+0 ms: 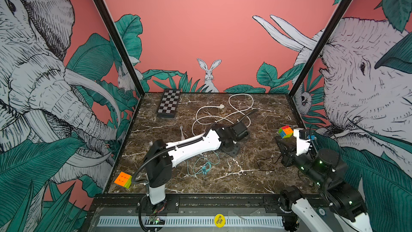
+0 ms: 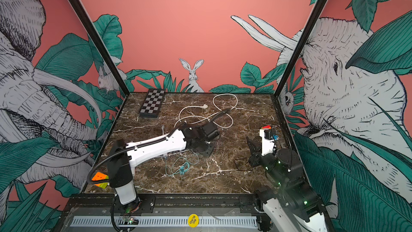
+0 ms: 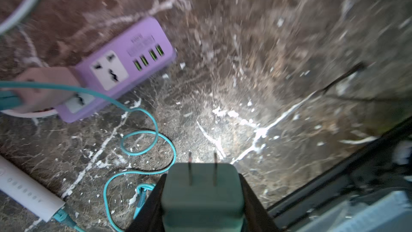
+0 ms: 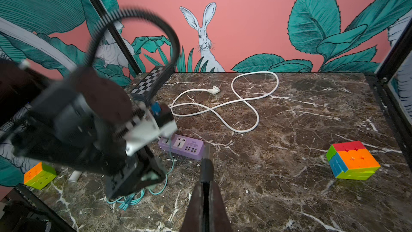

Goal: Charge the electric toothbrush
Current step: Pick up the plug from the center of the board, then insert the charging cable into the plug.

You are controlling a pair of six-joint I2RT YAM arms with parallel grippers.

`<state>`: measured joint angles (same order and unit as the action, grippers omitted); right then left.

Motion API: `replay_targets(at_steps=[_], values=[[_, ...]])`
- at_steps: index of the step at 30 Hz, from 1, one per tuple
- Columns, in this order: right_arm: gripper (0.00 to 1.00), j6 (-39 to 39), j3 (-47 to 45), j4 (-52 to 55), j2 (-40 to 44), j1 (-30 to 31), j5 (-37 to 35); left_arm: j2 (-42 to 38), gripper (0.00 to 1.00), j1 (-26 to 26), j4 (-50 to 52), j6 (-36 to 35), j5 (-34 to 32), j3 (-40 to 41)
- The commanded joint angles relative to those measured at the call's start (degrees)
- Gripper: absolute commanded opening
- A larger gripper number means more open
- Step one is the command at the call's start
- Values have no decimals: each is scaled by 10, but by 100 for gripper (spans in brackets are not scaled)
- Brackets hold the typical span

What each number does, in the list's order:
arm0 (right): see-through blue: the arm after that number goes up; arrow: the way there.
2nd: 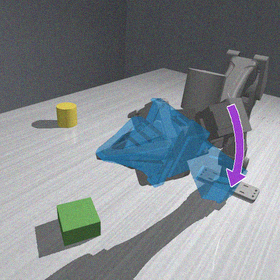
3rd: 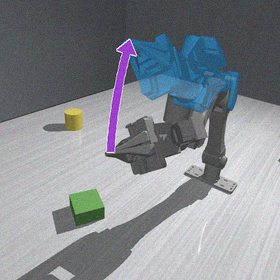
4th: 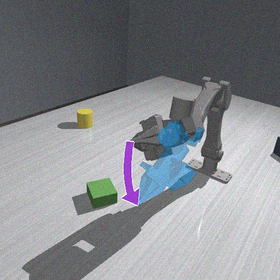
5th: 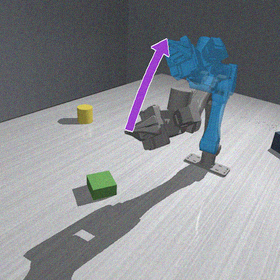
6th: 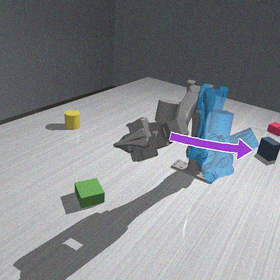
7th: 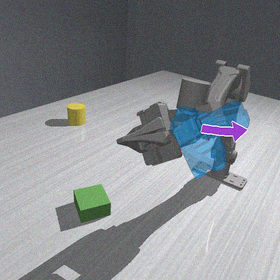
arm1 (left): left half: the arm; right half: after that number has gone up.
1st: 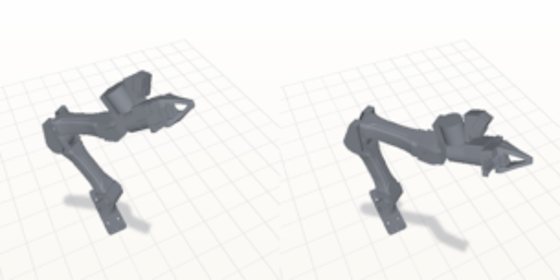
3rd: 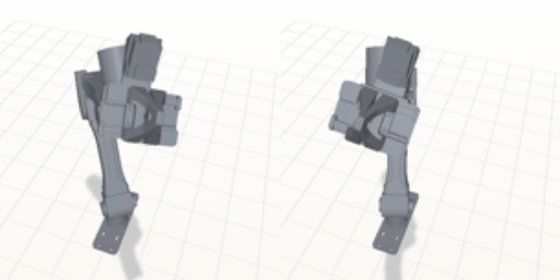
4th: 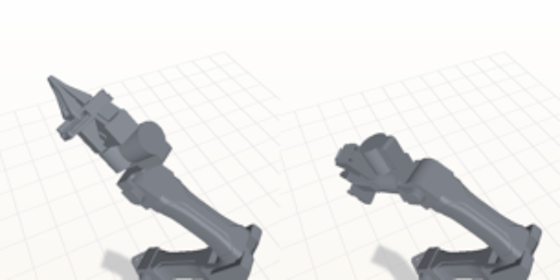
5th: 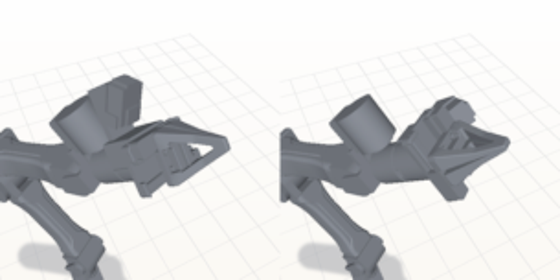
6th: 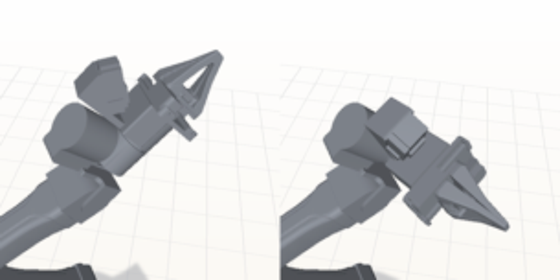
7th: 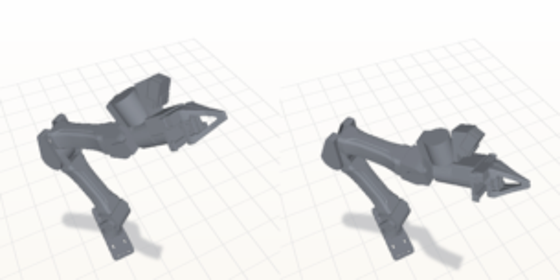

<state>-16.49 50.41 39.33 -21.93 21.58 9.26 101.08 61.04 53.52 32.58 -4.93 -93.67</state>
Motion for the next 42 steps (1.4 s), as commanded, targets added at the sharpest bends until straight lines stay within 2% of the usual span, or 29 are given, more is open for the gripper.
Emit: replay_targets(at_steps=[1,5,8,13,18,22,29,38,42], values=[[0,-6,-1,-60,-6,-2,55,-40,0,-48,61,133,62,-29],[0,-15,-26,-117,-14,-1,123,-91,0,-91,3,238,139,-7],[0,-20,-41,-153,-30,-1,155,-110,0,-112,-14,299,166,-12],[0,-25,-46,-222,-60,-1,210,-119,0,-132,-10,372,176,-29],[0,-27,-48,-248,-95,22,226,-131,0,-136,21,382,129,-54],[0,-5,-54,-248,-108,75,204,-152,0,-136,25,419,105,-44],[0,11,-73,-282,-144,148,173,-109,0,-137,73,430,143,-85],[0,101,-62,-293,-195,253,6,-105,0,-136,92,462,139,-76],[0,130,-78,-320,-201,277,-13,-108,0,-136,77,473,149,-58]])
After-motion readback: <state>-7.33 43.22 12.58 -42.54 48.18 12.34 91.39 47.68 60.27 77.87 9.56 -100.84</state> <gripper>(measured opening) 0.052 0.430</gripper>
